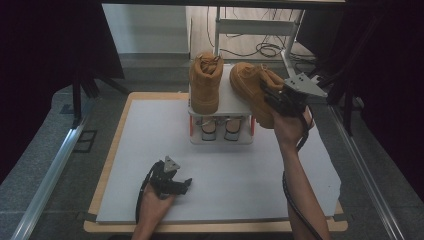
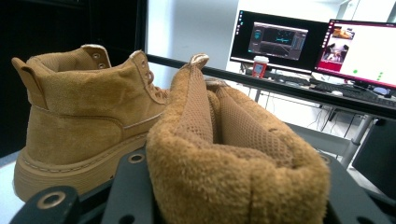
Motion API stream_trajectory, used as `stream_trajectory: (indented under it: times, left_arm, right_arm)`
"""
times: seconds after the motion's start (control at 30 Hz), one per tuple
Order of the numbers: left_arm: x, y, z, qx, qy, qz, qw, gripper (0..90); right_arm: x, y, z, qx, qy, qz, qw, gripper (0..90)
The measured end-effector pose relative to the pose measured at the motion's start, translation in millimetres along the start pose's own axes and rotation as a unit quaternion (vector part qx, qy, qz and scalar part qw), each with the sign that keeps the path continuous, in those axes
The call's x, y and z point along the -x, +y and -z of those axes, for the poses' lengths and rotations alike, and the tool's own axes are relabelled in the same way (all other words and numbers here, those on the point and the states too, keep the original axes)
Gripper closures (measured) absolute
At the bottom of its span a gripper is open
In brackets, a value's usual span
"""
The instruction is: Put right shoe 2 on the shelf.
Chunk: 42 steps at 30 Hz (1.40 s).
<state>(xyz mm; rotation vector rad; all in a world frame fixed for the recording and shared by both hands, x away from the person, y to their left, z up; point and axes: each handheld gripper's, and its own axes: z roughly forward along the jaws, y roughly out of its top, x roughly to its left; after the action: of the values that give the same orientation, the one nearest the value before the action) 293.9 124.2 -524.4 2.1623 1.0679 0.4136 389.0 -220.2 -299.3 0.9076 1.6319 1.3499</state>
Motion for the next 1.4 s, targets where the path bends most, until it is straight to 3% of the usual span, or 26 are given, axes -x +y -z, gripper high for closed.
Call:
stream_trajectory:
  times: [0.3,1.17,1.27,1.4]
  left_arm:
    - [0.4,-0.1,-0.4,0.003,0.000,0.003,1.0000,13.9]
    - [0.0,0.0,-0.3,0.002,-0.001,0.003,1.0000,14.0]
    - [0.2,0.0,-0.4,0.002,-0.001,0.003,1.0000,14.0]
    - [0.3,0.0,-0.4,0.003,-0.001,0.003,1.0000,14.0]
  right_arm:
    - [-10.0,1.6,-22.0,-0.009,0.002,0.001,1.0000,56.2]
    - [-14.2,0.6,-70.7,-0.016,-0.014,-0.015,0.9997,55.0]
    - [-15.6,-0.3,-72.3,-0.018,-0.011,-0.014,0.9997,48.5]
    - [-19.3,-1.5,-71.5,-0.030,-0.016,-0.011,0.9994,31.7]
